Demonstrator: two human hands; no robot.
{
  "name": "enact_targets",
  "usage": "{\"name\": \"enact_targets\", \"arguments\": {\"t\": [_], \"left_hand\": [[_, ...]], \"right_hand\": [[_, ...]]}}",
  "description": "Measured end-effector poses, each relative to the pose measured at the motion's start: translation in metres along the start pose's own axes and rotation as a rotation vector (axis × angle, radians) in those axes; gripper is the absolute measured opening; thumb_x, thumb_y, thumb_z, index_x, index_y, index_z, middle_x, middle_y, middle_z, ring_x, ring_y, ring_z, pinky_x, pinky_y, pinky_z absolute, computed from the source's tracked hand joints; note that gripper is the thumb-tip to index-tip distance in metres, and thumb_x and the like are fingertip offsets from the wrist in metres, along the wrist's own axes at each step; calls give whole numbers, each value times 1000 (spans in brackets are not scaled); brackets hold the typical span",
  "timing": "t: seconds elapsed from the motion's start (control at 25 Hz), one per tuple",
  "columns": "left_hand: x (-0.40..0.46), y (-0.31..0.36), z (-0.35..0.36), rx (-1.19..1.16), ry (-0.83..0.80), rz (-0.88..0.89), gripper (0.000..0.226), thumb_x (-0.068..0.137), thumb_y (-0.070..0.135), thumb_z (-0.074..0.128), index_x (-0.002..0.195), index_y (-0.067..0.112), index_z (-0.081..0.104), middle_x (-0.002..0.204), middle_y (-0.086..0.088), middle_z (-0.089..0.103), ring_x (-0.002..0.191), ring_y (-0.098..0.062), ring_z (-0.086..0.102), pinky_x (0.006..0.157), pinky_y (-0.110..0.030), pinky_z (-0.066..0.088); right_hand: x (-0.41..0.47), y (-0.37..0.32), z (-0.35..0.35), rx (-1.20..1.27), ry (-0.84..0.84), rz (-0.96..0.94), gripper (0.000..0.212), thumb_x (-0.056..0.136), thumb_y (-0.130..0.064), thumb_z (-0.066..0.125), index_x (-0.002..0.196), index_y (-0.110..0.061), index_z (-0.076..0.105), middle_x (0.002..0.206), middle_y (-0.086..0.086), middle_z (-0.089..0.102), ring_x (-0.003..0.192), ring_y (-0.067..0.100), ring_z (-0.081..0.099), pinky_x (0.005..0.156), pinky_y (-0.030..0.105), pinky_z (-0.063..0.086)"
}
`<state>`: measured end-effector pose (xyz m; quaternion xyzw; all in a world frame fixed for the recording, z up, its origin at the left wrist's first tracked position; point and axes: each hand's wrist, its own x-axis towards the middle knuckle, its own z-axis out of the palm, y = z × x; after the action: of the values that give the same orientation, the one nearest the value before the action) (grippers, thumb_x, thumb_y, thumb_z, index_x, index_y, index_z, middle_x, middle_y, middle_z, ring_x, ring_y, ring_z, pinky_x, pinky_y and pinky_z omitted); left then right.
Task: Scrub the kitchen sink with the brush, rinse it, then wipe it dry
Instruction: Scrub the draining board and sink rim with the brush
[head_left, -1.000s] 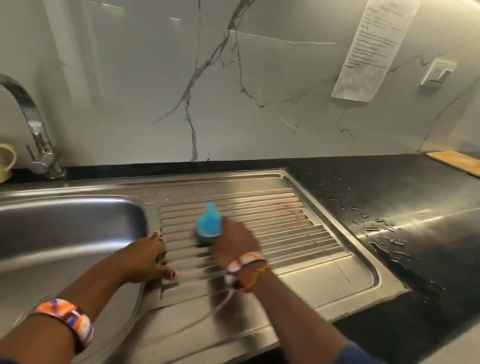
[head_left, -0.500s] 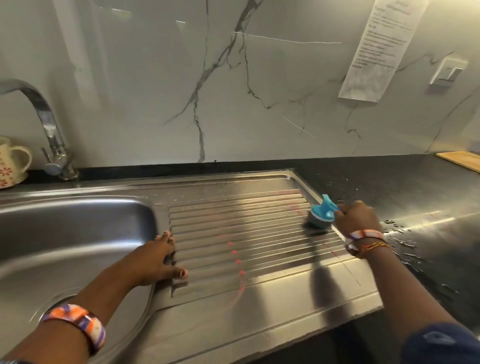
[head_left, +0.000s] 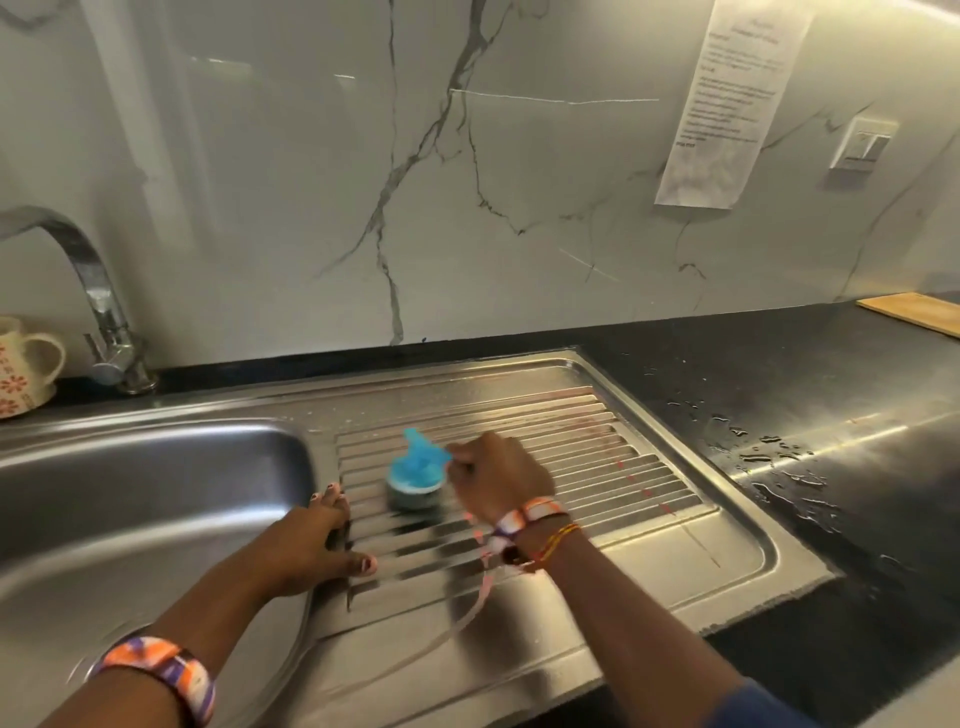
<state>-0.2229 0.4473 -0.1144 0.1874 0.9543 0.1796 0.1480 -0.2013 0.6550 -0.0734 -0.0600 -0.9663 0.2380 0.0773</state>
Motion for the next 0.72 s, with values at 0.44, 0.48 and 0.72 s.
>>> {"name": "enact_targets", "arguments": {"t": [0.44,0.48,0.72], "left_hand": [[9,12,-13,221,-81,-53,44,79,55,65,96,17,51,105,-2,52,83,-12,46,67,-22,37],[11,13,-14,224,-72,-55,42,76,55,68,92,21,48,98,2,50,80,-10,46,65,-20,37],[14,7,-22,190,-53,-16,42,73,50,74,99,22,57,86,9,54,75,-4,50,65,-14,39]], "right_hand": [[22,95,-88,-24,18,413,18,96,-9,47,100,5,59,109,19,61,89,26,50,86,34,43],[26,86,-75,-39,7,395,16,97,-3,41,101,4,55,113,19,58,95,30,50,92,33,41],[19,38,-27,-200,100,-2,37,100,-14,35,131,1,50,124,23,57,118,26,54,94,15,40]]}}
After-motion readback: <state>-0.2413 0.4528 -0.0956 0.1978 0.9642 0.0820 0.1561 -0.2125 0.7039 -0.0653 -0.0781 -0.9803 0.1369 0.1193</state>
